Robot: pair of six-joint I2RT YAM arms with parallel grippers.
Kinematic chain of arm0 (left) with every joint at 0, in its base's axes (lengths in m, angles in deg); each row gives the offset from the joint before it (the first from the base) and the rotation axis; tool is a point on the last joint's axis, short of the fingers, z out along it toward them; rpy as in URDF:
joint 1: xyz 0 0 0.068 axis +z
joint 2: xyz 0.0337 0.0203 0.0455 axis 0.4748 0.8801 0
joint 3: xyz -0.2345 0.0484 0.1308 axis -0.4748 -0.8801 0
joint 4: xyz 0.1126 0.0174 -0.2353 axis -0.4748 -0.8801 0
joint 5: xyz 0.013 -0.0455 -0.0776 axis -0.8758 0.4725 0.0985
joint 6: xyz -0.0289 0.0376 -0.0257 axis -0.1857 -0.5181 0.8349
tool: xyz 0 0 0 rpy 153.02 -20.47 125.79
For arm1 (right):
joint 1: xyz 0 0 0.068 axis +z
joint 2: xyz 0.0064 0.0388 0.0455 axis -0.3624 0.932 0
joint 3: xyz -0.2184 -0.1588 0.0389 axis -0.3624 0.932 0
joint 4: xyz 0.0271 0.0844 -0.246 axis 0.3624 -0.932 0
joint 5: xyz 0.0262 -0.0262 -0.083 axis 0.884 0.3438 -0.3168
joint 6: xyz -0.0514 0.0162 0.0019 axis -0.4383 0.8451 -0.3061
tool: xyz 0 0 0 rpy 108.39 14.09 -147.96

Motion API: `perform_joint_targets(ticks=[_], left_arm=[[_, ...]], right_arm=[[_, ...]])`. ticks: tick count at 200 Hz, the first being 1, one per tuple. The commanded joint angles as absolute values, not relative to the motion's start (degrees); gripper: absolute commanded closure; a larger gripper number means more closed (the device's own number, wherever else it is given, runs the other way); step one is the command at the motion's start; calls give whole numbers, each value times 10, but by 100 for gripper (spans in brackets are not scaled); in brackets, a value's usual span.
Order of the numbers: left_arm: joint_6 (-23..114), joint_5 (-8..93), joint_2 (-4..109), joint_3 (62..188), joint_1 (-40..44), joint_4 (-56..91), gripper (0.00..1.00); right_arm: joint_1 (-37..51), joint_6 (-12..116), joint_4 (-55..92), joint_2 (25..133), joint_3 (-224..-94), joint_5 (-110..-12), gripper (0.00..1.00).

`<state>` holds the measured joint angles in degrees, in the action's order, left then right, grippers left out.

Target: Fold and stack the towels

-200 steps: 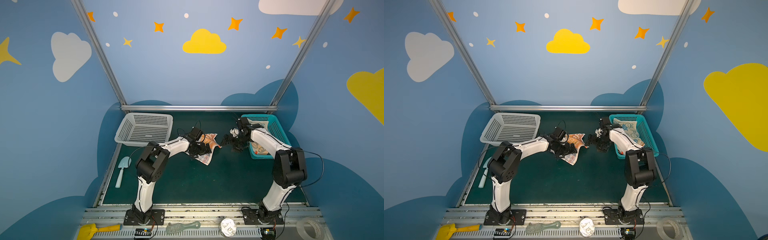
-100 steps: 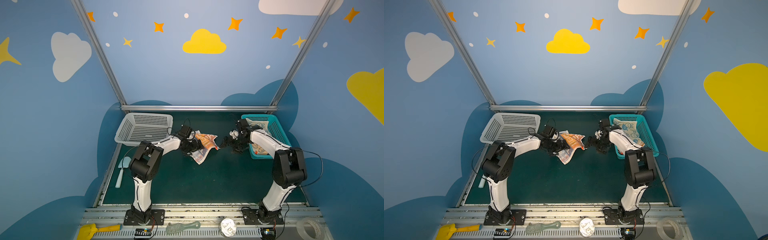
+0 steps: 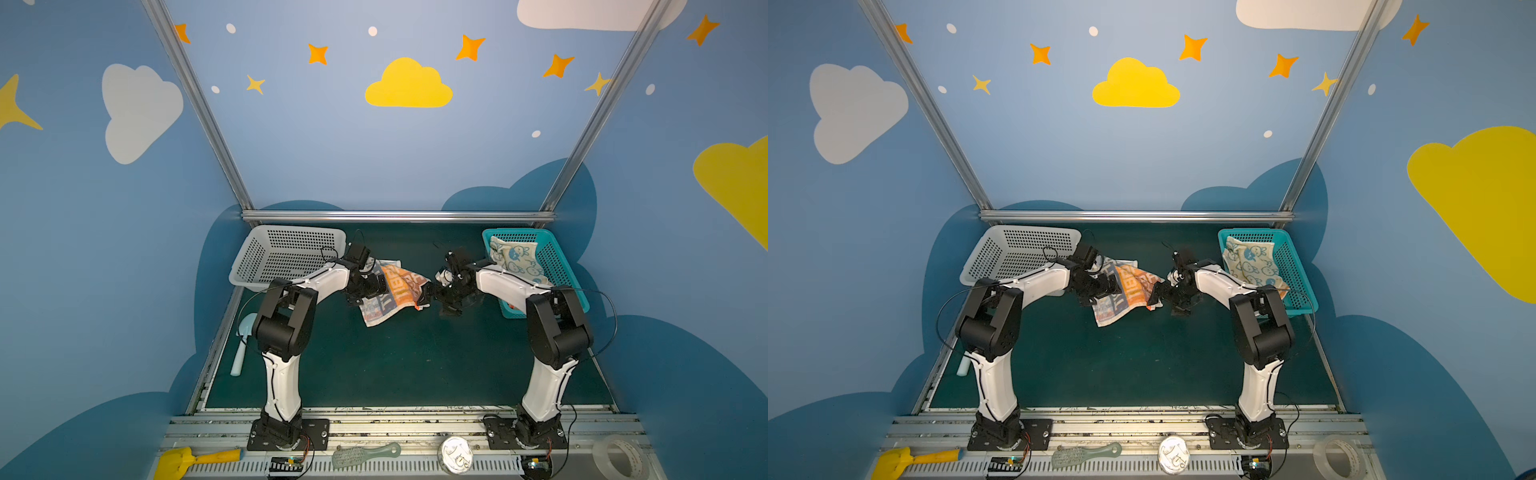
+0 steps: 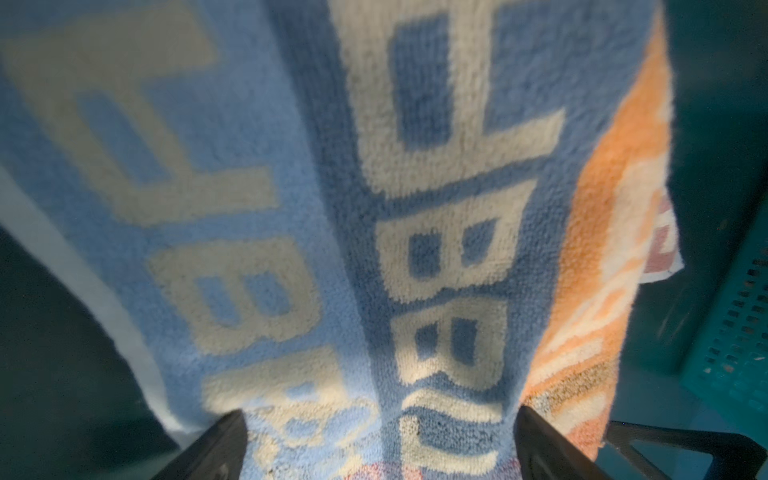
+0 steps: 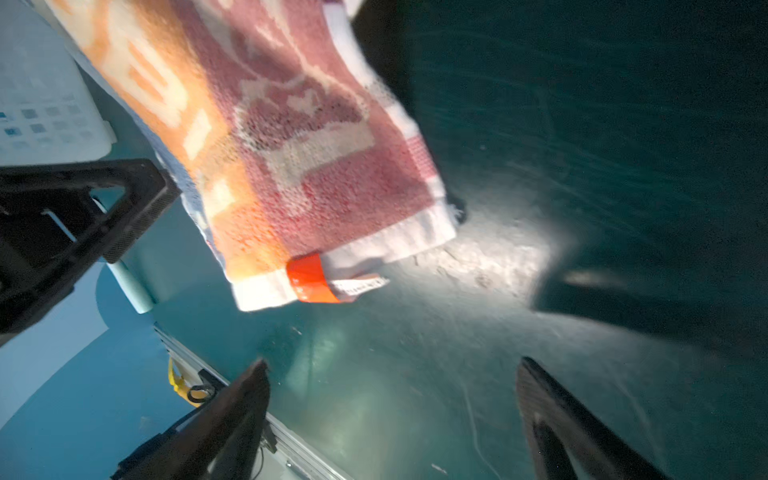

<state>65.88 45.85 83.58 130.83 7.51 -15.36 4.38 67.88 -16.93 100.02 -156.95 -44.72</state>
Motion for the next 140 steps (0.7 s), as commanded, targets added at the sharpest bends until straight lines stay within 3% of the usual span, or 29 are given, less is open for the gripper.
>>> perform_joint_targets(ticks=[1,90,140], left_arm=[[629,460,785,1302,57,-174,0],[662,480,701,1260,-7,-157,0],[674,474,693,1220,-26,-149,0]], right_arm=[[41,738,-97,1001,-1546,-422,9],[32,850,40,1010,-1495,-435,9],[42,842,-3,1045,-1529,-483,11]])
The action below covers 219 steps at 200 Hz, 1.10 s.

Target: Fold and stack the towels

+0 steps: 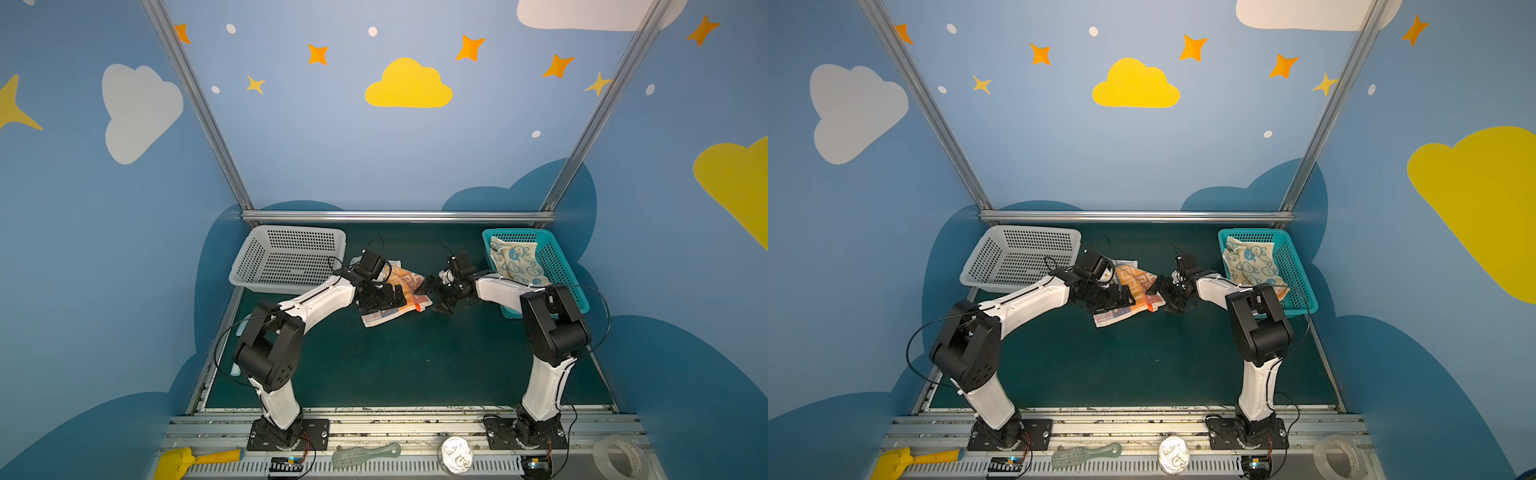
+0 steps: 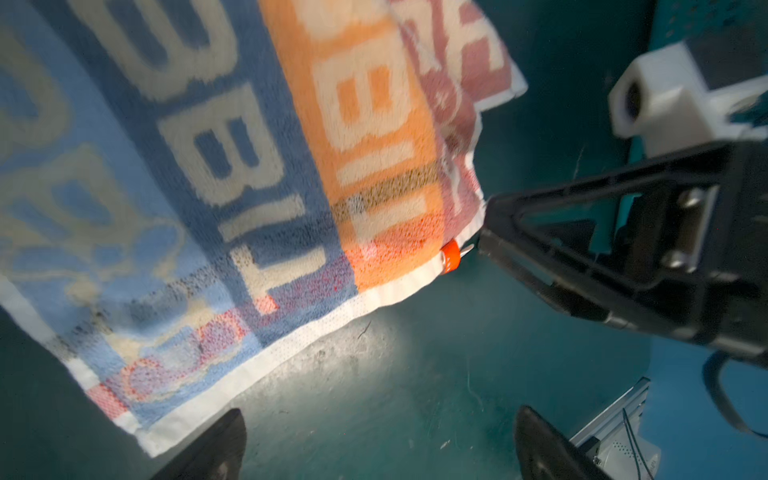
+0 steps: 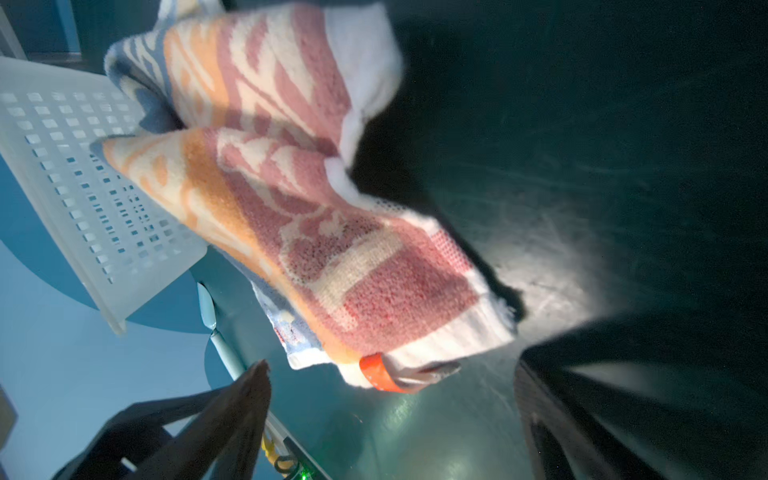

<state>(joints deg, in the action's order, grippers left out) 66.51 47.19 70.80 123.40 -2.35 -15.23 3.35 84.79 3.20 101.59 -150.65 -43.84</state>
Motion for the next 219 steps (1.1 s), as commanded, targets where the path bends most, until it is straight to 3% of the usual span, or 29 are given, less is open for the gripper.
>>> perform_joint_targets(ticks=[1,79,117,175,219], left_arm=[[674,475,693,1219,-26,-149,0],[678,475,721,1204,-9,-144,0],[675,479,724,1197,1,-143,1],[673,486,724,1177,10,-133,0],[668,493,729,1169,20,-130,0]], right_arm=[[43,842,-5,1046,-1531,-483,11],[67,790,-90,1097,-1575,-549,37],[71,777,-122,1119,-1595,-572,55],[75,750,-172,1155,-1644,-603,68],[78,729,-195,1174,-1677,-619,87]])
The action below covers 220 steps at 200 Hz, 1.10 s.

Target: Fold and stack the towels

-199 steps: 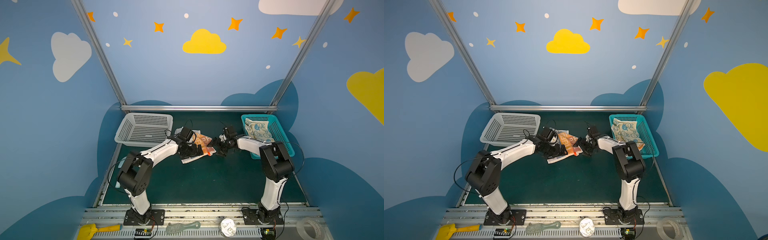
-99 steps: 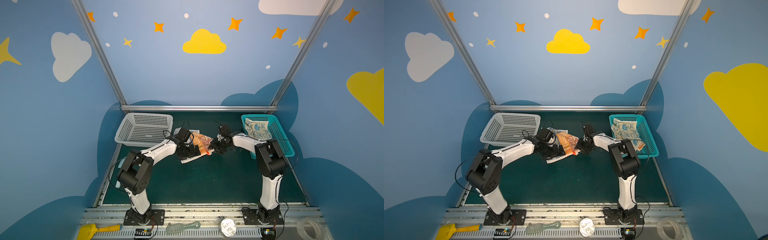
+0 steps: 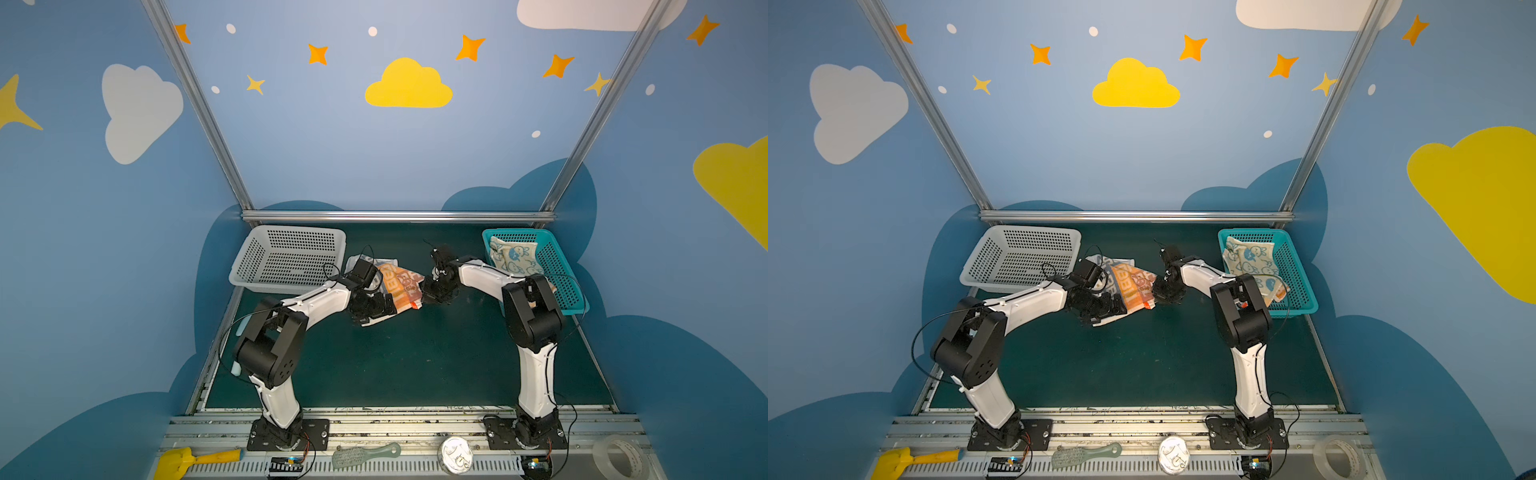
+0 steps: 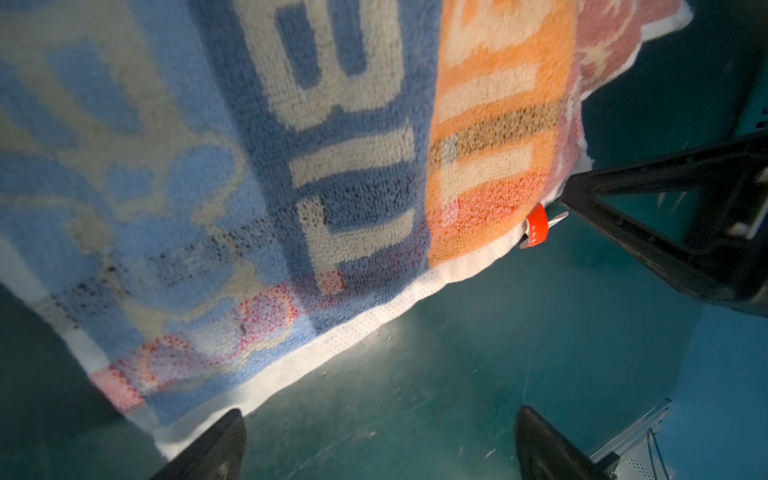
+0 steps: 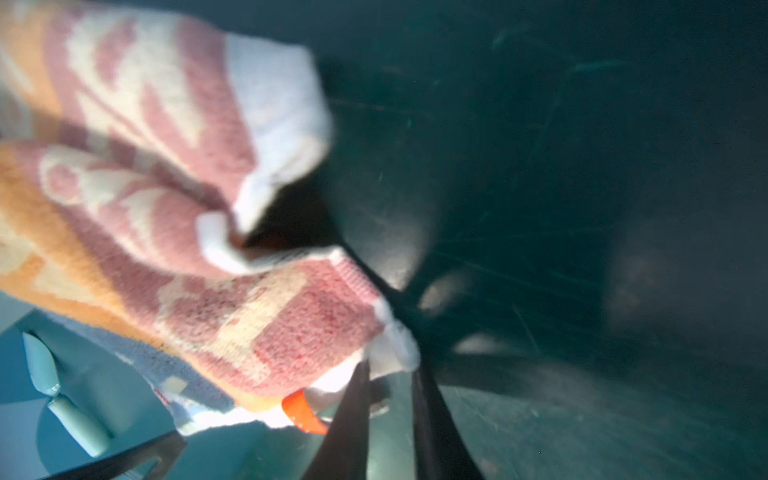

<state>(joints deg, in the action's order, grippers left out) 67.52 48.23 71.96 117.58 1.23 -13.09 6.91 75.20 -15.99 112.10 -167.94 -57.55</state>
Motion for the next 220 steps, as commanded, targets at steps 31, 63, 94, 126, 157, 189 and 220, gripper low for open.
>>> perform_joint_targets(ticks=[31,63,94,126,157,189,220], left_arm=[[663,498,732,1164,32,-131,0],[655,494,728,1162,41,-137,0],[643,487,718,1171,42,-148,0],[634,479,695,1175,39,-164,0],[607,425,686,1183,28,-226,0],[596,398,687,1174,16,-253,1],[593,363,711,1179,5,-267,5]], right_arm=[[79,711,-210,1179,-1696,-626,100],[81,685,-227,1162,-1707,-635,100],[83,660,-244,1126,-1704,-657,100],[83,642,-254,1088,-1700,-661,100],[85,635,-262,1075,-1705,-659,100],[91,637,-263,1073,-1709,-650,100],[93,634,-261,1076,-1712,-645,100]])
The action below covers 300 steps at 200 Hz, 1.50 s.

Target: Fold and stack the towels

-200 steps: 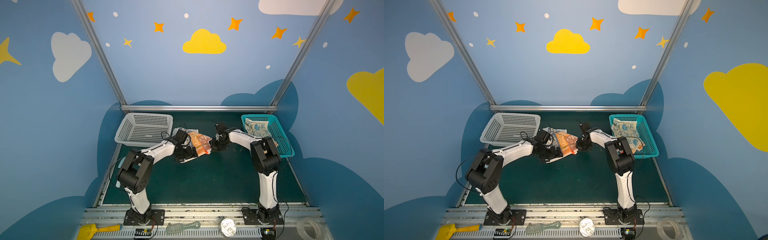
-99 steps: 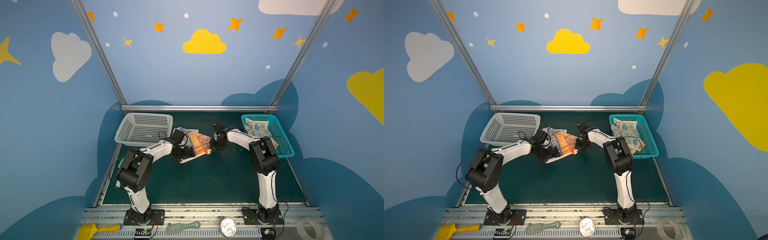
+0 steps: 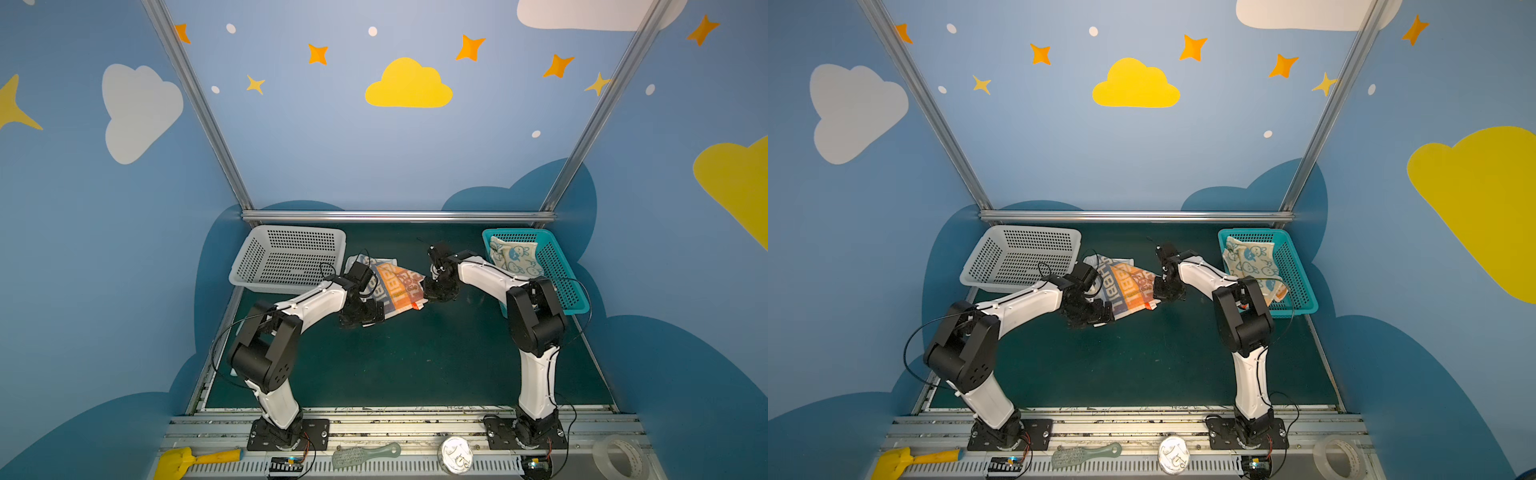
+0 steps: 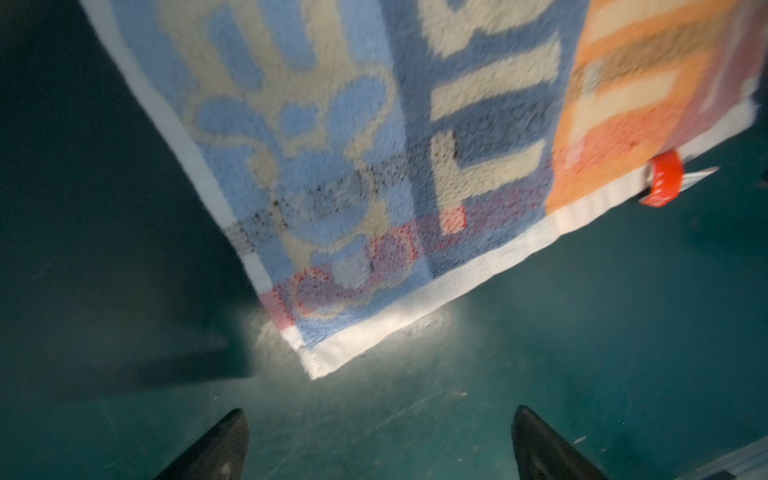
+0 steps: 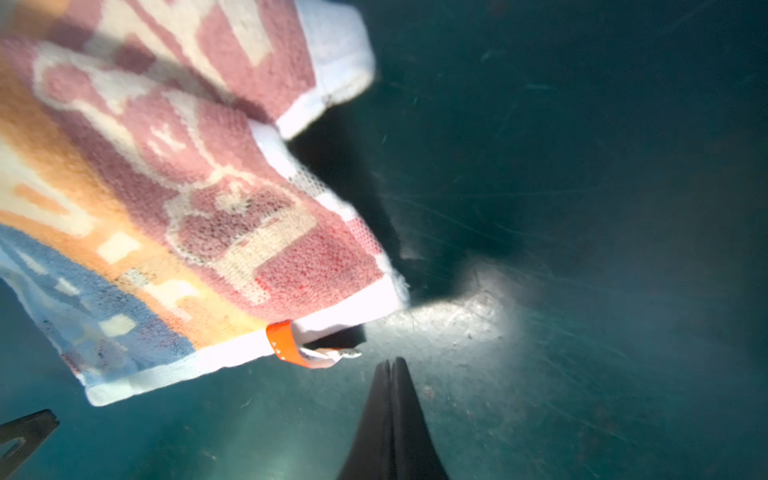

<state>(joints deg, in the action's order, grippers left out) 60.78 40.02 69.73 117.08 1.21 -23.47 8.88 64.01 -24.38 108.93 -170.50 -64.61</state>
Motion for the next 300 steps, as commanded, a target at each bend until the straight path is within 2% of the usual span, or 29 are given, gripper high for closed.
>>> perform_joint_targets(ticks=[1,22,39,100,161,194,212,231,282,300], left_arm=[[593,362,711,1179,5,-267,5],[588,351,724,1189,-2,-264,9],[583,332,741,1202,-10,-267,12],[570,271,798,1233,-20,-292,32],[563,250,830,1231,-21,-292,48],[563,253,847,1239,-21,-285,62],[562,253,857,1244,-21,-284,67],[562,253,861,1247,-21,-283,69],[559,248,859,1240,-21,-284,93],[560,247,860,1240,-21,-285,95]], right_arm=[[93,634,-261,1076,-1712,-645,100],[93,623,-268,1075,-1718,-643,100],[93,618,-267,1070,-1715,-641,91],[87,615,-251,1049,-1681,-631,71],[78,597,-244,1048,-1680,-617,44],[78,580,-239,1051,-1683,-597,28],[77,573,-239,1055,-1684,-590,19],[75,567,-240,1060,-1688,-584,16],[63,546,-255,1093,-1720,-566,15],[60,538,-262,1110,-1738,-569,15]])
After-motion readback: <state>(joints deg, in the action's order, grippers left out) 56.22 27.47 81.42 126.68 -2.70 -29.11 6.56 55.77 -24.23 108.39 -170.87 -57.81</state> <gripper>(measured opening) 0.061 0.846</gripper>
